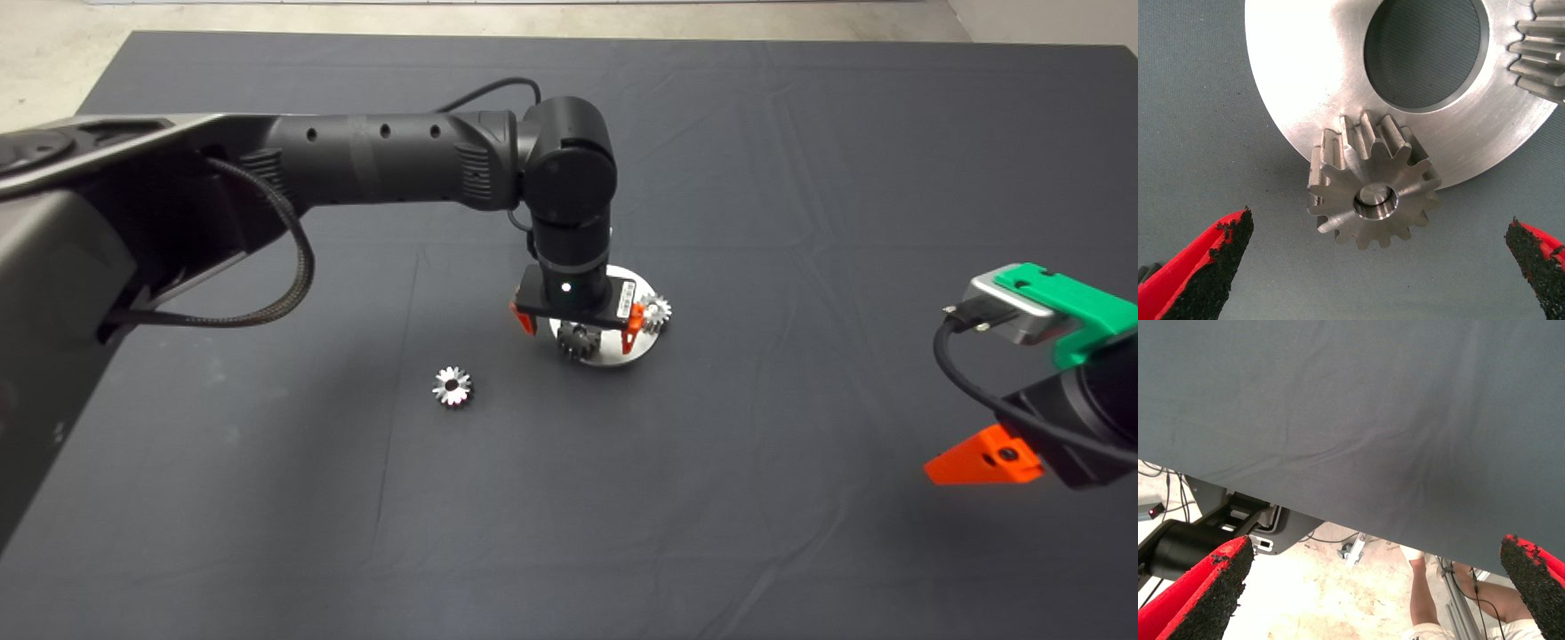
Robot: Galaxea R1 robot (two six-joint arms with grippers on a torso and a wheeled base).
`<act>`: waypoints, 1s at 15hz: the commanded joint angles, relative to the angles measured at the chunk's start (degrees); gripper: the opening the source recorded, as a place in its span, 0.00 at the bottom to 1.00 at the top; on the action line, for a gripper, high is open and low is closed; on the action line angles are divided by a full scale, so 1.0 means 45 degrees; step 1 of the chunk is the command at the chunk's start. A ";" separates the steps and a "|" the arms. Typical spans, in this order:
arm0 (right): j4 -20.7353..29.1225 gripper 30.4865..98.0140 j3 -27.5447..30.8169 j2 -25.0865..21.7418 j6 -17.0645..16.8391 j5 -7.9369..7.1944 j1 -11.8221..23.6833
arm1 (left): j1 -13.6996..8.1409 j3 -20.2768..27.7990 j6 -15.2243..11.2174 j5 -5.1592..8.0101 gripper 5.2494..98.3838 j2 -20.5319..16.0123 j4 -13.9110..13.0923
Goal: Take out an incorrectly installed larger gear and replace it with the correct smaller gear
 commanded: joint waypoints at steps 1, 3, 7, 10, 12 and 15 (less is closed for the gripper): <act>0.0443 1.00 0.0045 0.0019 0.0018 -0.1381 0.0183 | -0.0080 -0.0544 0.0470 0.0067 0.99 0.0100 0.0025; 0.0443 1.00 0.0045 -0.0020 0.0038 -0.1381 0.0183 | 0.0059 -0.0882 0.0707 0.0067 0.99 0.0181 0.0025; 0.0443 1.00 0.0045 -0.0020 0.0038 -0.1381 0.0183 | 0.0137 -0.1128 0.0825 0.0047 0.99 0.0181 0.0044; 0.0443 1.00 0.0045 -0.0020 0.0038 -0.1381 0.0183 | 0.0138 -0.1156 0.0863 0.0047 0.99 0.0181 0.0044; 0.0443 1.00 0.0045 -0.0001 0.0038 -0.1381 0.0183 | 0.0138 -0.1156 0.0903 0.0008 0.99 0.0181 0.0044; 0.0443 1.00 0.0045 -0.0020 0.0038 -0.1381 0.0183 | 0.0294 -0.1292 0.0942 -0.0031 0.99 0.0181 0.0044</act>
